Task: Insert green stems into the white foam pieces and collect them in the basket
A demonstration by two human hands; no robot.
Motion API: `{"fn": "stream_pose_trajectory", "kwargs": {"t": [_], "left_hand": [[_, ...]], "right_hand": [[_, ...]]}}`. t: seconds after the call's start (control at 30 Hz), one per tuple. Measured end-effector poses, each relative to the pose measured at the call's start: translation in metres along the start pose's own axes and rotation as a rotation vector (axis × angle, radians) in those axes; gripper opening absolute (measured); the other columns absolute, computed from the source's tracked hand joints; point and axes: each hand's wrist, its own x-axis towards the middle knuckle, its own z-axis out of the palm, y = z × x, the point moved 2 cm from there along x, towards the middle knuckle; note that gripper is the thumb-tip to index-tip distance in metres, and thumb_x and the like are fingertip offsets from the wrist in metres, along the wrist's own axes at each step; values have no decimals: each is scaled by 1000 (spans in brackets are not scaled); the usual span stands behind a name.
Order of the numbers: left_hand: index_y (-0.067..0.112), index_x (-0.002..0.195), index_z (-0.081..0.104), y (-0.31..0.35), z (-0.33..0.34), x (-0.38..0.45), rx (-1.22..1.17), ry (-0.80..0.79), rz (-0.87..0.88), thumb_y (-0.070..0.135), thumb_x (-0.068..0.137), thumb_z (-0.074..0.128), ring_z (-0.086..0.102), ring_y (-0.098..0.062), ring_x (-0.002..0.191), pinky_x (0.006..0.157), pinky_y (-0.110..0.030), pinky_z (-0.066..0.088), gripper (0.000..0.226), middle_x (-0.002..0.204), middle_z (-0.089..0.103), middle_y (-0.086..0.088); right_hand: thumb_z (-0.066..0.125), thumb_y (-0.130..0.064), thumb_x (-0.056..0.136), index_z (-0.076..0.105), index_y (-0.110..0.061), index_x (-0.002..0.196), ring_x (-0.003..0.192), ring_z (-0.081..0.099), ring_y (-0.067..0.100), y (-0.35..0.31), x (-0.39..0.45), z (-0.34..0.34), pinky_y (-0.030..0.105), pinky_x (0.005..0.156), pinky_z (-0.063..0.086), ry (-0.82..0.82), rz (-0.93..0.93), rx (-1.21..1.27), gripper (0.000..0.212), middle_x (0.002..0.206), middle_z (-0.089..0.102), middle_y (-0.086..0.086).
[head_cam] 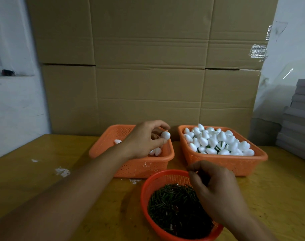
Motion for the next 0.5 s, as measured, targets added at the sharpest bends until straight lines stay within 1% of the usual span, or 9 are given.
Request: {"fn": "stream_pose_trajectory", "kwargs": {"t": [0.03,0.1,0.13,0.23,0.27,0.37,0.43,0.5], "left_hand": [[27,115,67,5,0,-5,-33,18,13,16,89,73,72,-11,91,84,-35,59,29,104,72,7],[24,114,68,14,2,-18,-121,42,31,12,91,71,73,-22,90,84,-40,59,27,103,74,3],[23,114,68,18,4,-24,-169,46,37,9,91,70,73,-24,90,83,-40,60,27,103,74,2],[21,114,69,27,10,-45,-286,67,57,1,91,69,72,-15,98,91,-37,58,30,103,74,2],[20,113,69,29,11,-52,-310,73,62,0,90,69,71,-14,100,91,-36,57,30,104,74,2],[20,116,70,33,17,-68,-369,72,57,2,92,68,69,-14,102,88,-35,58,31,110,73,1],[17,117,69,34,21,-77,-405,60,46,-1,93,66,68,-16,106,91,-36,58,31,114,72,-2],[16,118,68,34,23,-85,-444,47,43,-3,93,64,69,-17,106,90,-33,57,31,112,73,-4]], "right_hand": [[68,-17,89,72,-28,86,39,50,5,0,0,0,18,40,35,-8,2,4,13,55,63,-12],[67,-17,90,72,-28,87,39,49,5,0,-1,0,18,40,35,-17,3,7,13,54,63,-13],[67,-18,90,72,-29,87,39,50,5,-1,-1,0,18,40,35,-18,2,4,12,54,63,-13],[67,-19,90,73,-29,89,41,52,5,-1,0,0,17,42,35,-26,2,-9,12,56,64,-14],[68,-19,89,74,-28,89,43,54,4,-1,0,0,16,43,36,-20,1,-16,11,56,64,-15],[69,-17,87,75,-27,88,46,56,3,-1,0,-1,14,47,37,-2,-4,-32,11,56,63,-18],[70,-17,87,75,-27,89,44,55,5,-2,-1,0,16,44,37,-9,-7,-29,12,57,65,-16],[70,-18,88,74,-28,89,43,55,6,-2,-1,0,17,43,38,-15,-14,-30,11,59,66,-13]]}}
